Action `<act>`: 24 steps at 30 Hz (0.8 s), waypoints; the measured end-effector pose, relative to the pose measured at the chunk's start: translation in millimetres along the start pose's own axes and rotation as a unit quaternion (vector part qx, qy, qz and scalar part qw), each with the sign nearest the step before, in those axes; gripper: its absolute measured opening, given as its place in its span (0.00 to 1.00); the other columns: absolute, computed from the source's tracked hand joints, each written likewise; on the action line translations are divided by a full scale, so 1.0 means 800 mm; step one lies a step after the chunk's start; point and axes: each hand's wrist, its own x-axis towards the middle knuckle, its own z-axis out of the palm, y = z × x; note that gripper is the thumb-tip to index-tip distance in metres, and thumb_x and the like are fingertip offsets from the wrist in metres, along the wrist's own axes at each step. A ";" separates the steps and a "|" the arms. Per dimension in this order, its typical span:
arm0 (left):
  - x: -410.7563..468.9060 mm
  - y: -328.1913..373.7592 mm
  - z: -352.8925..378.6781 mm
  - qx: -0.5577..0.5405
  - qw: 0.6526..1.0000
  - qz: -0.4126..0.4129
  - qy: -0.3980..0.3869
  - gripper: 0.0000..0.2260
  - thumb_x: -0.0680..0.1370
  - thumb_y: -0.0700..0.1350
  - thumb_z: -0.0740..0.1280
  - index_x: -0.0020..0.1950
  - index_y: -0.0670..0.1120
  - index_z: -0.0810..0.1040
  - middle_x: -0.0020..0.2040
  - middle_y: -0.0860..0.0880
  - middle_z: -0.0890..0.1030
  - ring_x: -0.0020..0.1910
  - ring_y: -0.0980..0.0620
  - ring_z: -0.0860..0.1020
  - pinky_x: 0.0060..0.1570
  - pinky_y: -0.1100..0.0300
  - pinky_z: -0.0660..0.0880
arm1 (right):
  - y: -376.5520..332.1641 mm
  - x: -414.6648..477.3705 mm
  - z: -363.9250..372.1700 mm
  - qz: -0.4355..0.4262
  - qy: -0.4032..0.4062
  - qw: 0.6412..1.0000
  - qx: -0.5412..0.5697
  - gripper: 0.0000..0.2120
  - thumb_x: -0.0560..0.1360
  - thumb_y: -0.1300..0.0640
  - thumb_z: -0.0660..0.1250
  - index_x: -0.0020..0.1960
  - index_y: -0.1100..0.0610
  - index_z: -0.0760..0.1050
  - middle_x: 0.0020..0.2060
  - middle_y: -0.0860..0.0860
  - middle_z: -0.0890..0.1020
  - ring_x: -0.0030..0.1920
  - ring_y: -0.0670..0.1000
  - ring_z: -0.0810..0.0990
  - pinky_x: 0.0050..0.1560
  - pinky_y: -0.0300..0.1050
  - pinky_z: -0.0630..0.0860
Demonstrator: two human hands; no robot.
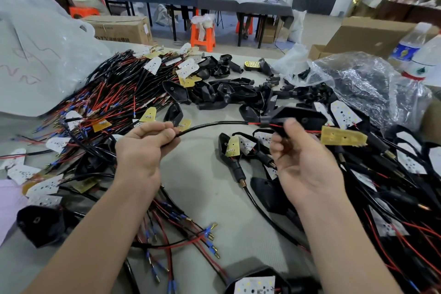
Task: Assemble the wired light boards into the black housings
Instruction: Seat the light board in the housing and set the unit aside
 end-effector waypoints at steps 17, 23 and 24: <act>-0.045 -0.011 0.037 0.174 0.938 -0.071 -0.291 0.19 0.82 0.58 0.63 0.65 0.48 0.83 0.56 0.49 0.87 0.53 0.52 0.85 0.44 0.58 0.82 | 0.006 -0.009 0.004 0.058 -0.072 0.967 -0.237 0.14 0.76 0.65 0.69 0.32 0.56 0.74 0.22 0.53 0.71 0.19 0.46 0.63 0.22 0.36 0.54; -0.059 -0.013 0.039 0.083 0.866 -0.218 -0.442 0.31 0.78 0.61 0.59 0.72 0.41 0.75 0.59 0.36 0.83 0.60 0.38 0.80 0.62 0.45 0.78 | 0.025 -0.024 0.013 0.229 -0.224 0.923 -0.213 0.12 0.71 0.61 0.67 0.29 0.57 0.74 0.18 0.52 0.64 0.16 0.47 0.55 0.22 0.35 0.52; -0.058 -0.012 0.038 0.062 0.872 -0.214 -0.436 0.31 0.77 0.59 0.60 0.72 0.39 0.74 0.63 0.35 0.81 0.63 0.37 0.79 0.65 0.44 0.77 | 0.028 -0.025 0.016 0.233 -0.218 0.923 -0.214 0.09 0.69 0.61 0.68 0.31 0.58 0.74 0.20 0.53 0.64 0.16 0.47 0.55 0.21 0.34 0.52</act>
